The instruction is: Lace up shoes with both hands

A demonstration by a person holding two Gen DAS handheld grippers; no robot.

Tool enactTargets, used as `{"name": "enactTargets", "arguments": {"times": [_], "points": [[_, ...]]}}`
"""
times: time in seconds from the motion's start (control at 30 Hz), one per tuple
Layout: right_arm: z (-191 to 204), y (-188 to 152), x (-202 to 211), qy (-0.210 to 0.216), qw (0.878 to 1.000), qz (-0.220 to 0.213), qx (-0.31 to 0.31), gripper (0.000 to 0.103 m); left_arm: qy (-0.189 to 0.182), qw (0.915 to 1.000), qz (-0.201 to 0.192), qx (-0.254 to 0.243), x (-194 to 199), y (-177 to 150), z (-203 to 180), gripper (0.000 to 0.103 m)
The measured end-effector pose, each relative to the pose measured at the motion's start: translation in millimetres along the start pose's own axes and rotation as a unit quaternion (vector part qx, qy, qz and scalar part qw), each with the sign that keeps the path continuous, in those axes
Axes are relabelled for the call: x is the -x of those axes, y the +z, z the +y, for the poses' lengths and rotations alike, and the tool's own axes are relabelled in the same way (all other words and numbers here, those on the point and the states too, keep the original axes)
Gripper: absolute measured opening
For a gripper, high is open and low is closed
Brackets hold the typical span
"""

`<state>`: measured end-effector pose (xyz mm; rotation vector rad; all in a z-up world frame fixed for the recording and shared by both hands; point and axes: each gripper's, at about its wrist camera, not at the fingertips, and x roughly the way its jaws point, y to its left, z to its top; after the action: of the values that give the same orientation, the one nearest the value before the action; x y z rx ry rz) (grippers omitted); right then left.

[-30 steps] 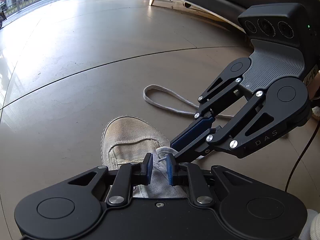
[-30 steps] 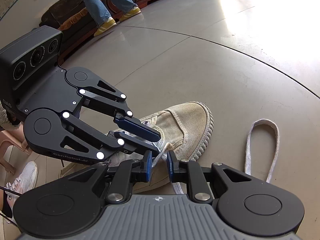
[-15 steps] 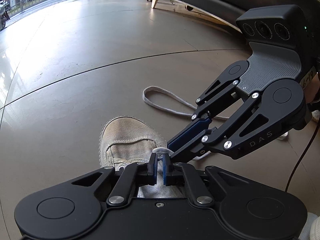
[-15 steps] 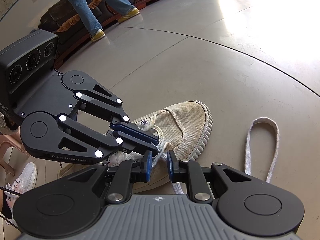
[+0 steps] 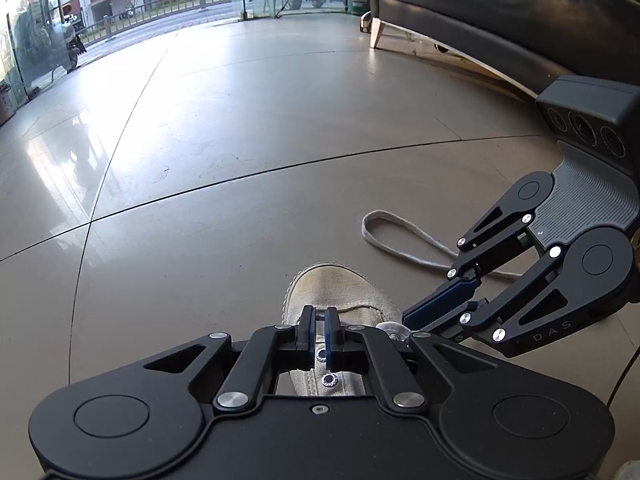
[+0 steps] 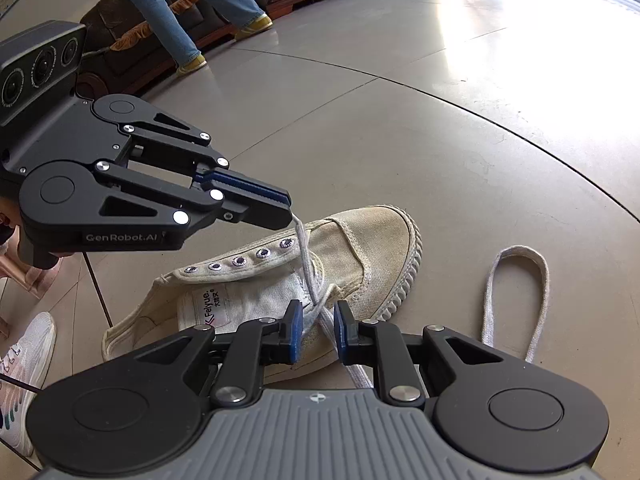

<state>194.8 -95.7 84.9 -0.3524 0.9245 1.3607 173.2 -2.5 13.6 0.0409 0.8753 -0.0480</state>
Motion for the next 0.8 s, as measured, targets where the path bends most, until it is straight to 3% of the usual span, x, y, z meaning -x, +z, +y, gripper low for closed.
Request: {"name": "enactTargets", "arguments": {"times": [0.13, 0.27, 0.4, 0.63, 0.8], "points": [[14, 9, 5, -0.017, 0.998, -0.026, 0.058, 0.019, -0.002, 0.9999, -0.006, -0.01, 13, 2, -2, 0.0], [33, 21, 1, -0.034, 0.989, -0.046, 0.136, 0.019, -0.003, 0.9998, -0.011, -0.017, 20, 4, -5, 0.0], [43, 26, -4, -0.04, 0.982, -0.058, 0.176, 0.019, -0.006, 0.9996, -0.018, -0.019, 24, 6, -7, 0.0], [42, 26, -15, -0.026, 0.984, -0.035, 0.173, 0.019, 0.008, 0.9996, -0.006, -0.025, 24, 3, -6, 0.0], [40, 31, -26, -0.023, 0.985, -0.028, 0.17, 0.019, 0.011, 0.999, 0.022, -0.037, 28, -10, -6, 0.001]]}}
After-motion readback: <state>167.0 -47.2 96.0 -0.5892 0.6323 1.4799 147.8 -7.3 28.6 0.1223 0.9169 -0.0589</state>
